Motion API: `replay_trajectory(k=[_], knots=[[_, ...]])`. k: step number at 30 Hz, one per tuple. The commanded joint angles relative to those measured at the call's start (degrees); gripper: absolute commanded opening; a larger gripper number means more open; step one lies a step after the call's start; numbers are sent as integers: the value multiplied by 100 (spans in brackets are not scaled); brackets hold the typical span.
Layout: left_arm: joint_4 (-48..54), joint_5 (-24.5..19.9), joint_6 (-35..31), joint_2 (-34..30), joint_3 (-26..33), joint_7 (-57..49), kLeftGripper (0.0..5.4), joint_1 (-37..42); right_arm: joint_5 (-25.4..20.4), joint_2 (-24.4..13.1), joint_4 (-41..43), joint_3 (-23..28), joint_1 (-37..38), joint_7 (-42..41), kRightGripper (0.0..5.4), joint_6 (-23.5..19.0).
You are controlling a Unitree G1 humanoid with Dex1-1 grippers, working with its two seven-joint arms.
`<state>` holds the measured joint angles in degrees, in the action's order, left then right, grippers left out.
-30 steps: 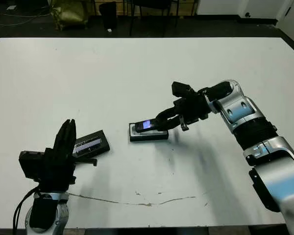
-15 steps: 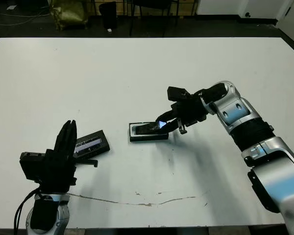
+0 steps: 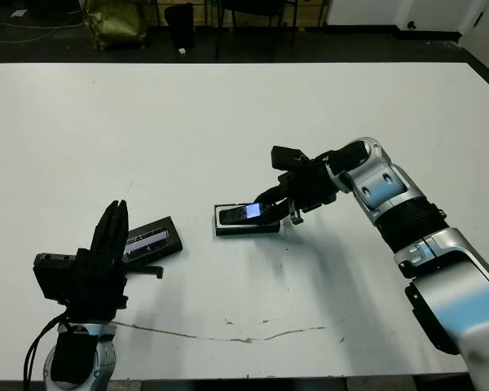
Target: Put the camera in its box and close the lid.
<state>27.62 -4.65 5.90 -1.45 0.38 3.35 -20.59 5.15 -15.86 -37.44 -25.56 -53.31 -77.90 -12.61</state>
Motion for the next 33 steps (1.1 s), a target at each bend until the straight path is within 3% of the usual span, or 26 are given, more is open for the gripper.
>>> replay_trajectory(k=[1, 11, 14, 23, 33], knots=[[-69, 19, -84, 5, -9, -15, 0, -100, 37, 185, -62, -54, 179, 190, 37, 28], [-70, -24, -88, 15, 11, -13, 0, -112, 218, 140, -43, -265, 29, 45, 37, -5], [-136, -27, 4, 15, 18, 4, 0, -85, 301, 28, 6, -295, -10, 15, 98, 377], [-111, 18, -16, 3, 6, -10, 0, -83, 345, -48, -104, -323, -52, -50, 300, 881], [-99, 12, -43, 29, -11, -13, 0, -106, 411, -72, -33, -354, -59, -155, 520, 752]])
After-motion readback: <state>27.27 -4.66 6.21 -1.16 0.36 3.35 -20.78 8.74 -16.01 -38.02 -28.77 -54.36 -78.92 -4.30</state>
